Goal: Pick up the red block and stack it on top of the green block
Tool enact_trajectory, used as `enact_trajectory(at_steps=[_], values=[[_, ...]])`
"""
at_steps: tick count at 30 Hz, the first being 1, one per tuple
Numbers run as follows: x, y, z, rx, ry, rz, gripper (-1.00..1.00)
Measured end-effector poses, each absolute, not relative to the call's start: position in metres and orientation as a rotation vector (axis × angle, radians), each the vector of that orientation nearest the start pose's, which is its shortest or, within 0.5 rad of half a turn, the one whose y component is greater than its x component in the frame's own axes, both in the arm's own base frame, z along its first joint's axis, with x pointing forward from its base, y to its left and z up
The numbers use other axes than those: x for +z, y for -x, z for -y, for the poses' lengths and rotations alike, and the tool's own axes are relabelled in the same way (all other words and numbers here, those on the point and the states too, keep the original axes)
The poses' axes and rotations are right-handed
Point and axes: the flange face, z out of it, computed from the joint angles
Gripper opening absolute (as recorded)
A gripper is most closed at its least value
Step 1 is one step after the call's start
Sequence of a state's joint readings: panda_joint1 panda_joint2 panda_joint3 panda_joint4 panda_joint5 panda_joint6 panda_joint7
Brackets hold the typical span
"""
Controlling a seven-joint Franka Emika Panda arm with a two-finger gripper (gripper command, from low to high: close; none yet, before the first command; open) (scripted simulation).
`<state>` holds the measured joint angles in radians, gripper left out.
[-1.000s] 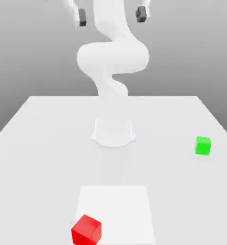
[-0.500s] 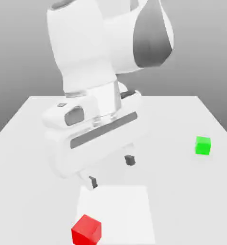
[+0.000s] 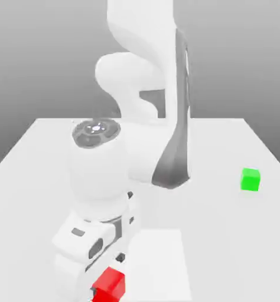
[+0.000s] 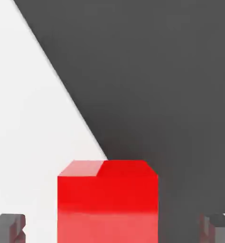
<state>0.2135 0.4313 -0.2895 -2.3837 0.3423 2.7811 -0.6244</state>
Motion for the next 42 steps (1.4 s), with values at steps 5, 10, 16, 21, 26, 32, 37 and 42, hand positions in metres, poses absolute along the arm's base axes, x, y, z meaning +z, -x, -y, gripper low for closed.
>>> enact_trajectory(at_steps=[5,10,16,21,26,32,37,42], values=[[0.148,-0.491,0.062,0.002,3.116,0.395,-1.0],[0.178,-0.492,0.062,-0.003,3.118,0.398,-1.0],[0.207,-0.474,-0.023,0.047,3.052,0.631,-1.0],[0.21,-0.419,-0.149,0.1,2.922,1.03,-1.0],[0.219,-0.318,-0.266,0.119,2.711,1.51,-1.0],[0.235,-0.187,-0.331,0.079,2.43,1.963,-1.0],[0.239,-0.097,-0.343,0.011,2.2,2.24,-1.0],[0.199,-0.089,-0.344,0.004,2.176,2.266,-1.0]])
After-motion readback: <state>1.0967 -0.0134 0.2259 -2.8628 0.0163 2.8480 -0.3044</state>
